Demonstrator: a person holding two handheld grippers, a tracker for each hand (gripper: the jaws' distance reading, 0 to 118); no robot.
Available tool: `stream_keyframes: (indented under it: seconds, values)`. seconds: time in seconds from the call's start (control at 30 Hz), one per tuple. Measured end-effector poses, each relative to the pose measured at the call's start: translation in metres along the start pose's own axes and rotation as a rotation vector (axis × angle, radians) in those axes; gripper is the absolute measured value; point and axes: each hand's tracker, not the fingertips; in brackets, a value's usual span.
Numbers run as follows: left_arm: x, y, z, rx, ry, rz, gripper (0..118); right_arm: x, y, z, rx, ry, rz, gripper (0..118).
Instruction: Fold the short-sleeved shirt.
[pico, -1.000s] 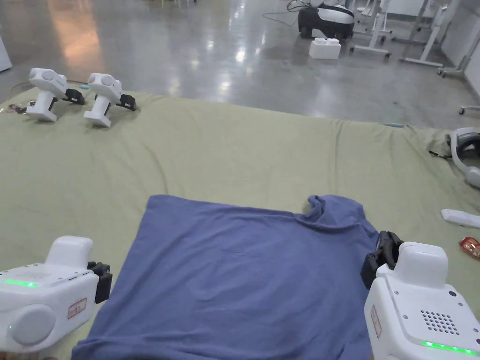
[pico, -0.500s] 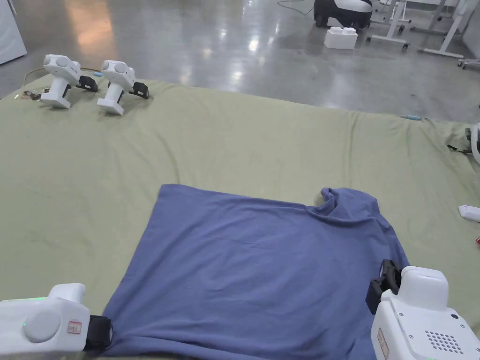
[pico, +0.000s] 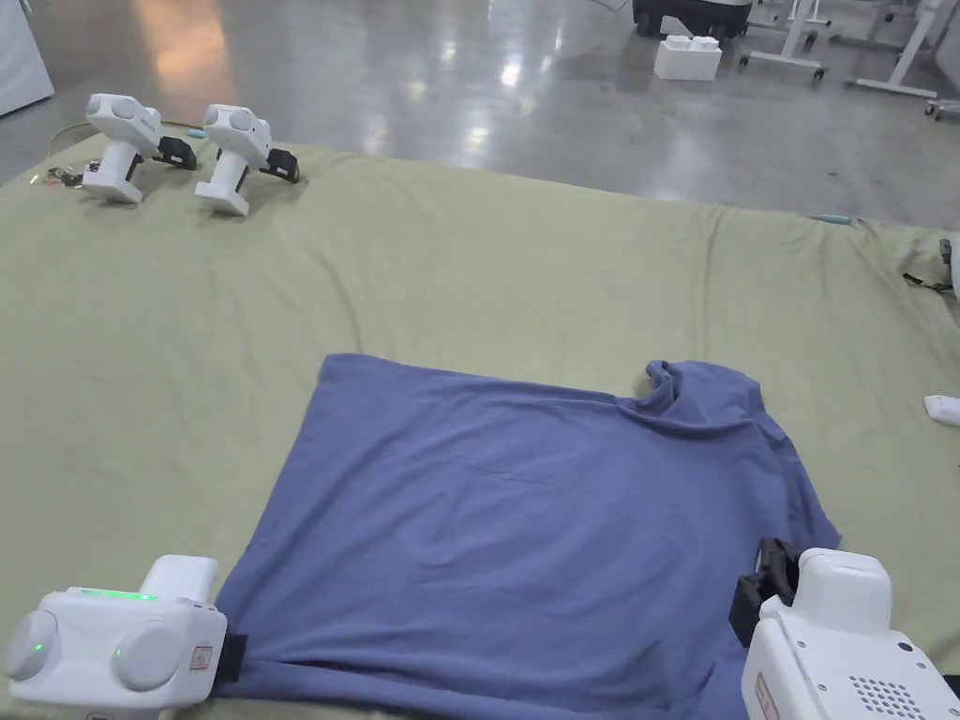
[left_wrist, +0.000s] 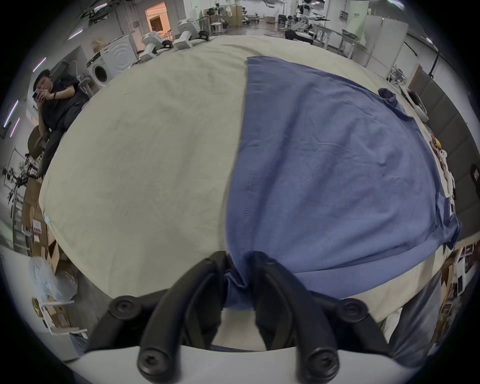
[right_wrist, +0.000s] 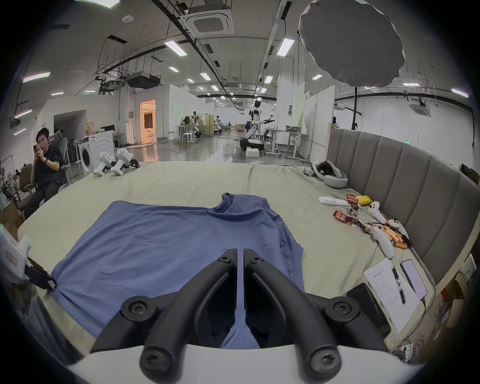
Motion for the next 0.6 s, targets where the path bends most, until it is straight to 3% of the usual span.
stream_keyframes:
  seconds: [0.07, 0.27, 0.43, 0.5, 0.6]
  values:
    - [0.000, 0.002, 0.001, -0.005, -0.004, -0.045, 11, 0.002, -0.002, 0.001, -0.008, 0.004, 0.004, 6]
    - [-0.018, 0.008, 0.026, 0.038, -0.044, 0.000, 10, 0.021, -0.002, 0.011, -0.032, 0.007, 0.031, 6]
    - [-0.027, 0.010, 0.039, 0.058, -0.092, 0.037, 10, 0.052, -0.002, 0.015, -0.195, 0.002, 0.054, 10]
    - [-0.025, 0.008, 0.039, 0.064, -0.092, 0.032, 10, 0.069, -0.007, 0.017, -0.271, 0.007, 0.021, 24]
    - [-0.019, 0.007, 0.039, 0.055, -0.090, 0.029, 10, 0.092, -0.020, 0.020, -0.374, 0.005, -0.018, 56]
